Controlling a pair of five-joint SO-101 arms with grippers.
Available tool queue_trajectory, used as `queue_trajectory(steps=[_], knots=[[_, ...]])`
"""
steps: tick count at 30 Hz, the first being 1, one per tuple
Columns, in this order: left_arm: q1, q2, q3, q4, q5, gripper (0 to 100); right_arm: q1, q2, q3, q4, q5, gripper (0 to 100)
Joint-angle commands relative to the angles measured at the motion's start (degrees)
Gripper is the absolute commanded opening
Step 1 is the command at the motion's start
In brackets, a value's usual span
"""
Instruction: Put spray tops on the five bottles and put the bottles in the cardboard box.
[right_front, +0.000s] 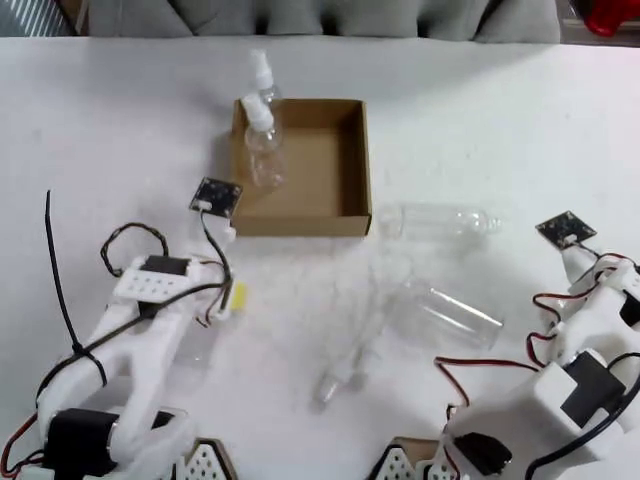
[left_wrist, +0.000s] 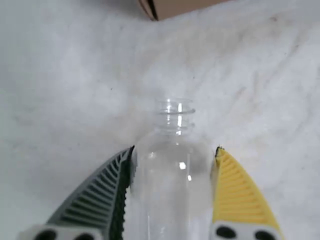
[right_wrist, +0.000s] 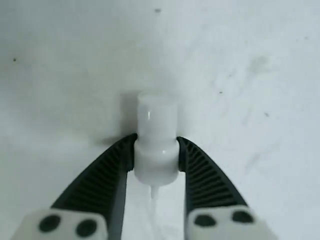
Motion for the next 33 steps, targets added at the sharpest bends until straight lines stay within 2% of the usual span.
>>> queue_trajectory(steps=[1,9,13,16,18,22,26,30,33], knots=[[-0.6,0.0,-3.1,-1.1,-0.6,3,1.8,-0.5,-4.0,-0.1,0.2,1.4],[-0.6,-0.3,-2.4,-1.1,-0.6,2,6.0,-13.1,-5.4,17.2,-1.4,1.5],[-1.0,-3.0,-2.0,0.0,-0.3,2,5.3,-22.5,-1.8,25.5,-3.7,1.5],[-1.2,-9.6,-1.9,2.8,-0.2,2,2.1,-30.4,4.7,25.8,-4.0,1.5],[-1.2,-14.6,-1.9,4.7,-0.2,2,-1.5,-35.9,8.0,25.8,-7.8,1.5],[-1.1,-23.7,-1.9,7.7,-0.1,2,-10.8,-46.7,9.8,26.2,-23.9,1.5],[-0.7,-31.8,-2.3,9.6,0.2,3,-22.8,-55.6,9.5,26.1,-36.8,1.5],[-0.7,-39.3,-2.0,9.6,9.3,3,-37.2,-61.1,7.7,23.9,-47.0,1.5],[-0.6,-44.4,-1.9,9.2,15.2,3,-47.3,-63.7,6.7,17.4,-52.1,1.5]])
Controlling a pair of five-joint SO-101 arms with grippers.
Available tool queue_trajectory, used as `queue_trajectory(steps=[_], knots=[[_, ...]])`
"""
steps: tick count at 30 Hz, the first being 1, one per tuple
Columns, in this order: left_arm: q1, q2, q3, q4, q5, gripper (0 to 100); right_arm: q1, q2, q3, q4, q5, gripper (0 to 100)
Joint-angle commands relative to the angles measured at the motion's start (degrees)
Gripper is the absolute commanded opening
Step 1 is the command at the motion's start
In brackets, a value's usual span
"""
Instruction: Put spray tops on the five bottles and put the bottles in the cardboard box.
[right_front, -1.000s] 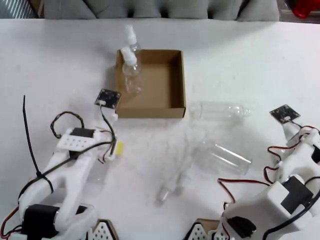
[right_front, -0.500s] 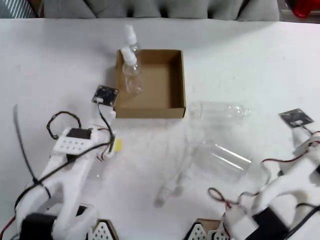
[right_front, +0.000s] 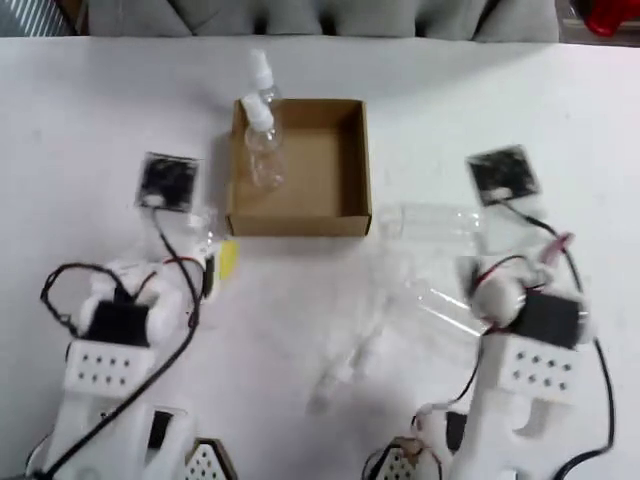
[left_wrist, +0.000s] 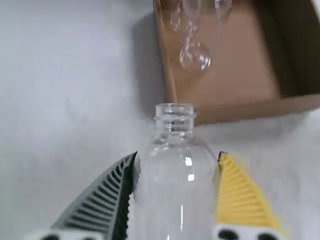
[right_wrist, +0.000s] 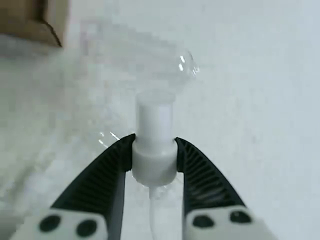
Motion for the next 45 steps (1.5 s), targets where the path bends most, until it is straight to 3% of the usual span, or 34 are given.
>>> queue_trajectory(steps=[1,6,15,20,26,33,42,45], knots=[[0.0,-7.2,-1.9,-0.1,5.8,3,-11.8,-3.6,-3.7,-8.4,-6.5,1.5],[0.0,-14.8,-0.9,-0.1,5.5,3,-21.4,-5.1,-3.8,-22.5,-12.7,1.5],[0.0,-30.3,14.8,-10.4,5.4,3,-36.2,-7.0,-6.5,-29.2,-20.5,1.5],[0.0,-40.4,20.0,-12.6,-0.5,3,-43.3,-7.4,-6.9,-48.8,-21.0,1.5],[0.0,-47.1,23.3,-12.7,-0.6,2,-50.3,-7.3,-8.8,-67.6,-17.7,1.5],[0.0,-46.8,23.4,-15.0,-0.6,3,-59.6,-8.3,-10.7,-68.6,-12.7,1.5],[4.6,-46.8,23.0,-18.8,-0.6,3,-59.6,-10.4,-6.3,-71.8,-12.8,1.5],[4.6,-46.8,23.0,-20.5,-0.8,3,-59.5,-6.5,-6.7,-72.5,-17.4,1.5]])
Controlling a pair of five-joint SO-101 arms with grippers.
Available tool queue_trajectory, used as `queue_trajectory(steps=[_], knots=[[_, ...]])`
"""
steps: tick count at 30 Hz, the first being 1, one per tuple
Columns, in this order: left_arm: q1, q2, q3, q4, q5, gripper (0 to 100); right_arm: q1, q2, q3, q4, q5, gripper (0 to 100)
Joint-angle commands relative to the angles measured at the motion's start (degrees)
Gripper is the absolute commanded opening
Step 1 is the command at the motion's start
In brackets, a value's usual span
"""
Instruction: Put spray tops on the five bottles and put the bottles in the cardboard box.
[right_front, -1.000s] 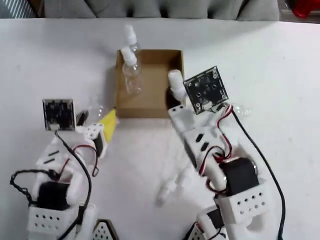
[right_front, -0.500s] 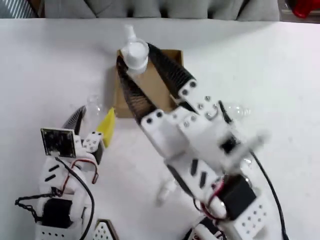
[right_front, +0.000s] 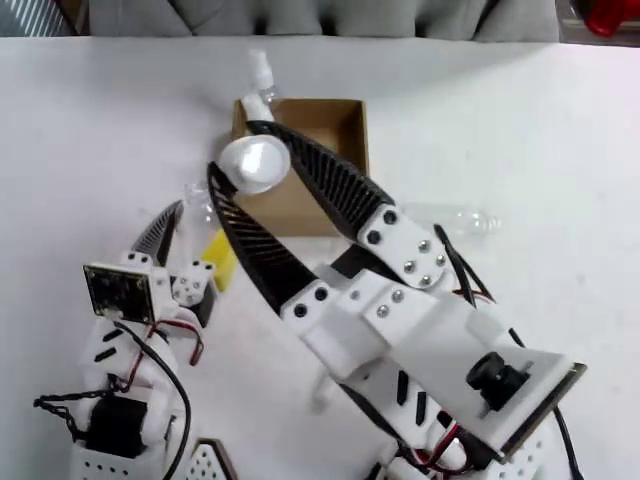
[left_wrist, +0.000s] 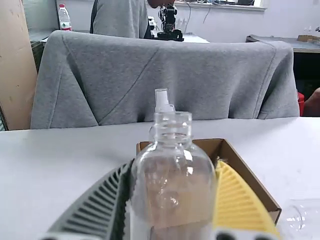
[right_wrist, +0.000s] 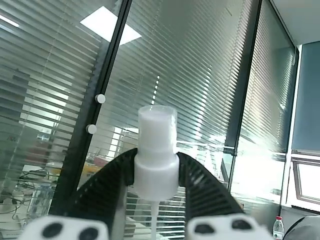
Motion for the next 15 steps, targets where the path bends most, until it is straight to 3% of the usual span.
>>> queue_trajectory(steps=[1,11,15], knots=[[0.9,-1.1,-0.5,-4.0,-0.6,3,-0.3,5.1,-1.1,-2.5,-4.8,1.5],[0.9,-1.1,1.6,-4.7,-0.9,2,2.2,13.3,-1.5,-2.2,-7.6,1.5],[0.6,-1.1,2.0,-4.7,-0.9,2,3.7,15.1,-2.9,-1.4,-14.0,1.5]])
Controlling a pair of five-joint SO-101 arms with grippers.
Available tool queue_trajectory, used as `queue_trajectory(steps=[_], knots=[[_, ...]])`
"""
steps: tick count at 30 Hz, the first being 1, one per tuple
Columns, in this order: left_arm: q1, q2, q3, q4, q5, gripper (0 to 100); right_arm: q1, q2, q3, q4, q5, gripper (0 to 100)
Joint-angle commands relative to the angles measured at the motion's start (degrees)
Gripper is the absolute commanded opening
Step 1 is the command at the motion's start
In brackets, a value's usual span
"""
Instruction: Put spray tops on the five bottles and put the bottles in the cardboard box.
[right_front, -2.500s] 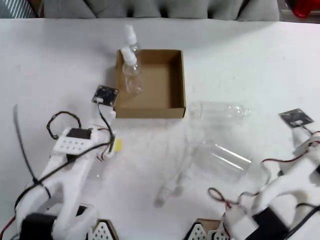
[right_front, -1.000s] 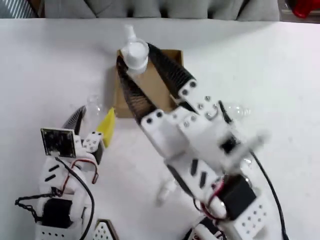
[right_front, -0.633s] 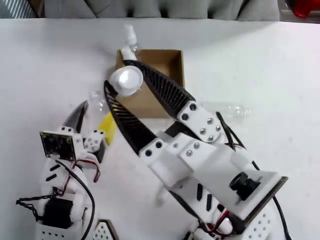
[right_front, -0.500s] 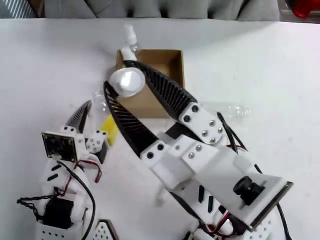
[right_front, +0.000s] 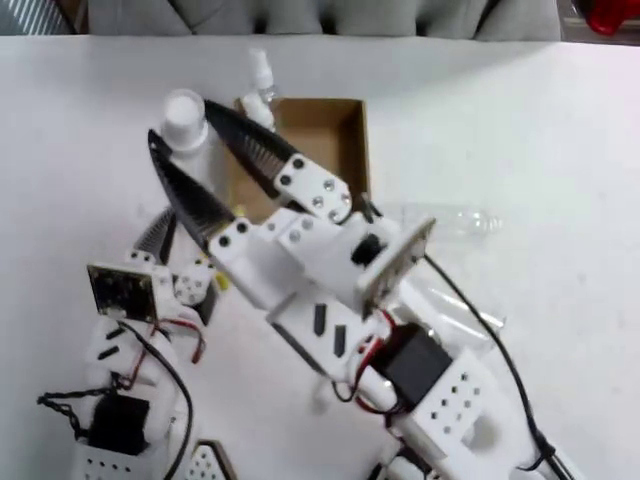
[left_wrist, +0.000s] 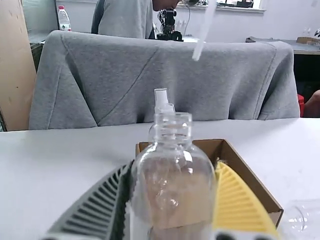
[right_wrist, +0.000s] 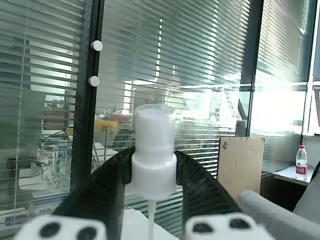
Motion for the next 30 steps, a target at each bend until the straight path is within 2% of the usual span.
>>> queue_trajectory(steps=[1,9,18,21,25,30], knots=[[0.4,-1.0,-0.6,-2.4,-0.8,2,2.9,1.4,-3.4,0.5,-5.1,1.5],[0.4,-1.0,-0.2,-2.4,-0.8,2,8.7,7.0,-5.7,0.5,-12.0,1.5],[0.3,-1.0,3.9,-6.9,-0.8,2,7.4,7.2,-6.3,1.0,-13.2,1.5],[0.3,-1.0,3.9,-7.2,-0.8,2,7.3,7.7,-7.3,2.7,-13.4,1.5],[0.3,-1.0,3.9,-7.2,-0.8,2,7.7,7.8,-10.3,7.3,-17.5,1.5],[0.3,-1.0,3.9,-7.2,-0.8,2,7.8,7.9,-11.3,9.3,-17.9,1.5]])
